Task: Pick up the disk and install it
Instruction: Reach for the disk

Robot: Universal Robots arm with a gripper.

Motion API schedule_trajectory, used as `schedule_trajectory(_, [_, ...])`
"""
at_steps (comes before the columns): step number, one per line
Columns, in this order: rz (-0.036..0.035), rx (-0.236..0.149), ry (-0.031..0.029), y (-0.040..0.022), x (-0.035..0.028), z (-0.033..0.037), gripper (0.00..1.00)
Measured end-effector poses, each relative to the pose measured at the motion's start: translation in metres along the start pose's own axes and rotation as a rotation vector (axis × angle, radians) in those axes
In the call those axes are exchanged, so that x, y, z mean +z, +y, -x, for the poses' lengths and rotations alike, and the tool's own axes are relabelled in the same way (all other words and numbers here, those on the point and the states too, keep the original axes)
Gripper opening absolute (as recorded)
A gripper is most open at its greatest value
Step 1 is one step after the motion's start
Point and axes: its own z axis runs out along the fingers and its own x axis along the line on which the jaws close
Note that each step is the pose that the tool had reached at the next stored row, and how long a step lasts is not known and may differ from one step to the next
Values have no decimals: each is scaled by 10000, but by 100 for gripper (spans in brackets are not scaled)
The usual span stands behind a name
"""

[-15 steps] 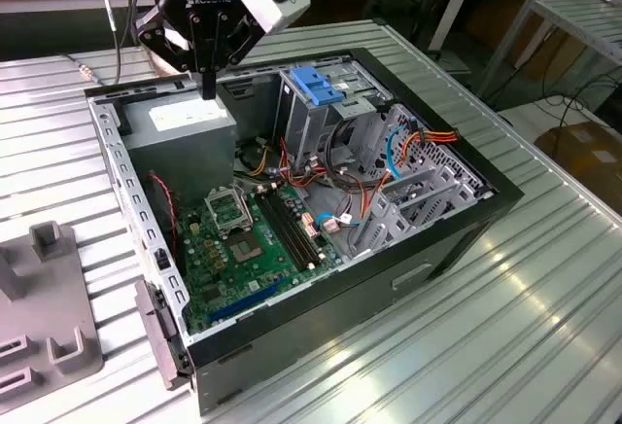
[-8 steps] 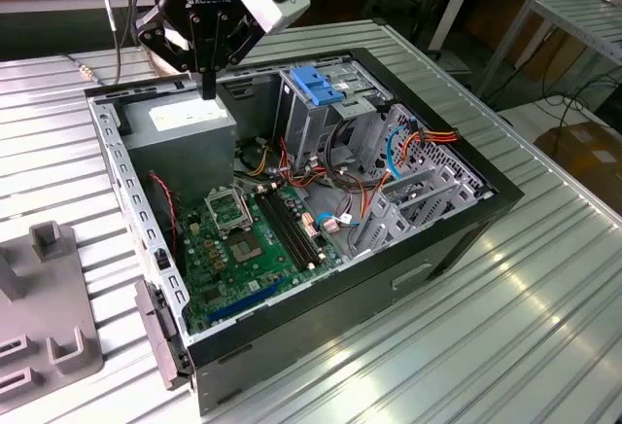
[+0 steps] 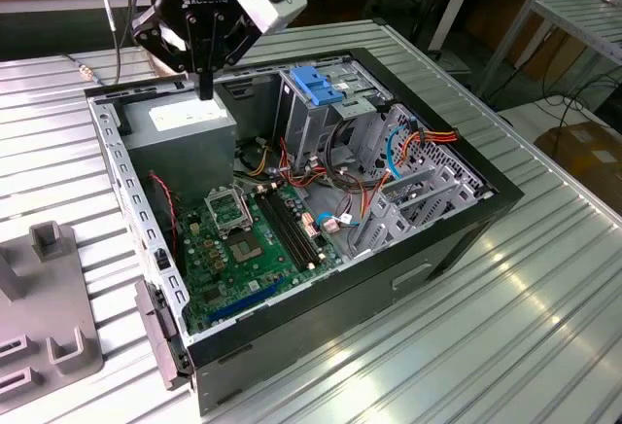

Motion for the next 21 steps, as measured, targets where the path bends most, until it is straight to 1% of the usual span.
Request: schedule_trajectory(21, [0,0,0,-9,-3,-117,10])
